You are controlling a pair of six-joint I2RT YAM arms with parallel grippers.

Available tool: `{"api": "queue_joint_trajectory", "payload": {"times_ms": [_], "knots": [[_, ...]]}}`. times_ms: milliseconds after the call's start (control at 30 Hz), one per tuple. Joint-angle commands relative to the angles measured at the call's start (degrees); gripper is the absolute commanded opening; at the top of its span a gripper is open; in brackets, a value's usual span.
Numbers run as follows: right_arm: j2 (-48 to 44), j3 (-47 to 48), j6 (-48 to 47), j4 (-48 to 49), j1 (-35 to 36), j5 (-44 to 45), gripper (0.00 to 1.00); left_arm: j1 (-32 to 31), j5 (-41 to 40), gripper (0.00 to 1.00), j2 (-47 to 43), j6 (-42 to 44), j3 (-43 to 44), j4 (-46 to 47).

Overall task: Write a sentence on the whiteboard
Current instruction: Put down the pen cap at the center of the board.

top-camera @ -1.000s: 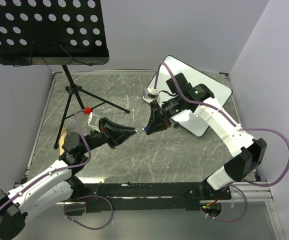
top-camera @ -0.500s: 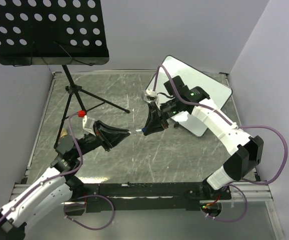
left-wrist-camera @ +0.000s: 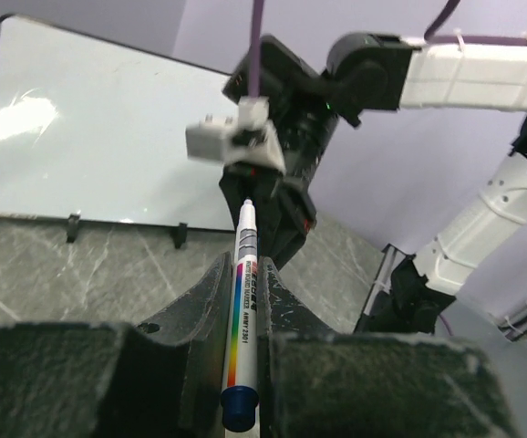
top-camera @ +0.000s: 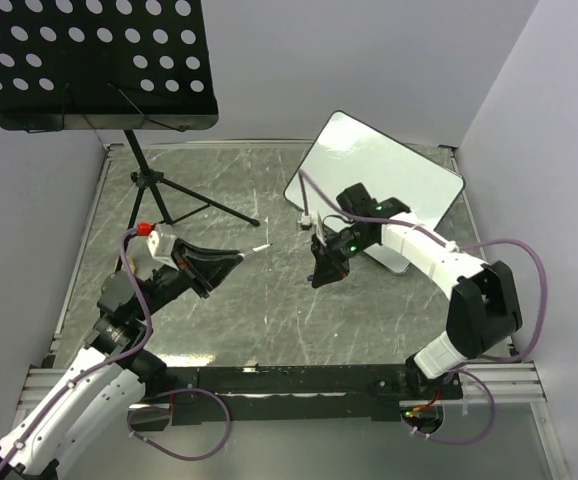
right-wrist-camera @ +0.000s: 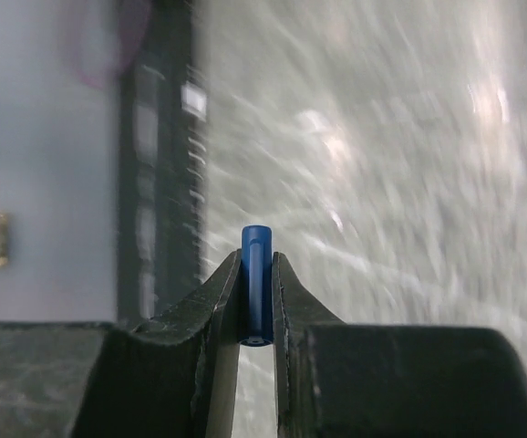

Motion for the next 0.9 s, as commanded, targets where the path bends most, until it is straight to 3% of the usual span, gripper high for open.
{"api": "queue_joint_trajectory", "payload": {"times_ms": [0, 133, 333, 500, 667, 800, 867], "knots": [[3.12, -4.31, 8.66, 14.02, 0.44, 17.74, 0.17, 0.36, -7.06, 0.01, 1.08, -0.17, 0.86, -1.36], [5.33, -6.68, 11.21, 16.66, 0.27, 22.85, 0.18, 0.36, -9.79, 0.01, 1.52, -1.75, -0.02, -1.18], [7.17, -6.17, 10.87, 16.49, -0.17, 23.91, 0.32, 0.27, -10.23, 0.01, 1.96, -1.23, 1.20, -3.11], [5.86, -4.94, 9.20, 13.59, -1.14, 22.41, 0.54, 0.27, -8.56, 0.01, 4.94, 5.26, 6.56, -10.22], [0.96, -2.56, 7.35, 8.85, -4.30, 20.14, 0.63, 0.27, -6.36, 0.01, 5.73, 9.31, 9.90, -13.57], [-8.36, -2.46, 4.29, 5.94, -11.75, 14.69, 0.85, 0.27, -5.75, 0.01, 5.65, 11.08, 9.65, -13.66], [-13.64, -4.39, 3.23, 6.55, -12.21, 12.31, 0.96, 0.27, -5.74, 0.01, 4.86, 11.08, 7.63, -11.65]]}}
